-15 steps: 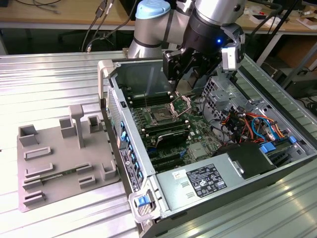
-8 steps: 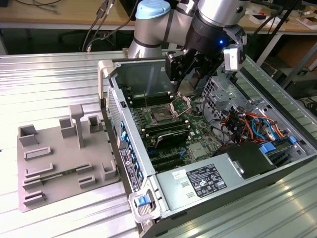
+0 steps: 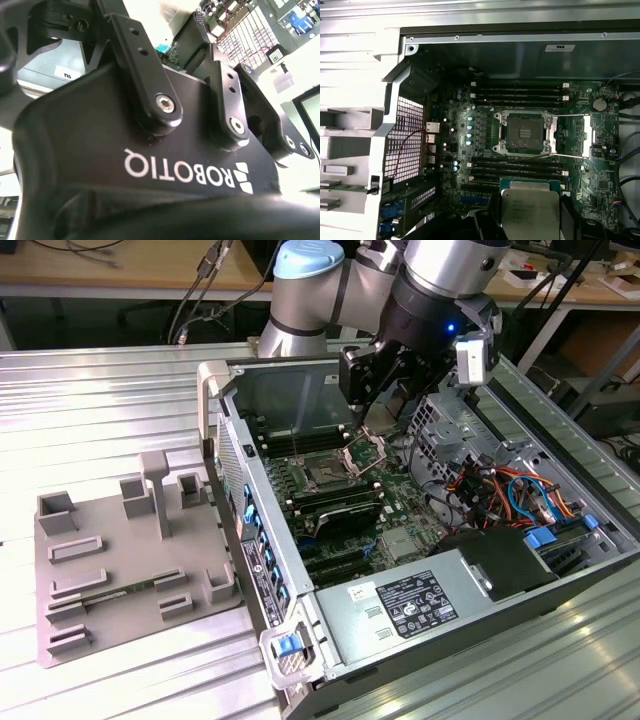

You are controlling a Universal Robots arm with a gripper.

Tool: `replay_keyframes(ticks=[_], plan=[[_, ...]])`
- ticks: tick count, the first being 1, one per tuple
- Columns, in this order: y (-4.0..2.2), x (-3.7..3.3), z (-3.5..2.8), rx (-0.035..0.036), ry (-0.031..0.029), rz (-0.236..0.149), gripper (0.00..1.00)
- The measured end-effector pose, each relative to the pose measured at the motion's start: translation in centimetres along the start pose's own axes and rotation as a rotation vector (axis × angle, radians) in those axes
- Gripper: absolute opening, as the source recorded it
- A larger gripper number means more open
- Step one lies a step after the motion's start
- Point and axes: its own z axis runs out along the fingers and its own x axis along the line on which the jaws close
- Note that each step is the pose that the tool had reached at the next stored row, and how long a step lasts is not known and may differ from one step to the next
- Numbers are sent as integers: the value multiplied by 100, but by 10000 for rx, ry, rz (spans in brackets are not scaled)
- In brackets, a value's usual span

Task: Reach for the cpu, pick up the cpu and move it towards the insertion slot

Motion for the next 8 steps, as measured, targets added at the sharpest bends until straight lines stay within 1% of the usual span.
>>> replay_keyframes(ticks=[8], plan=[[-5,-57,27,0,0,0,55]])
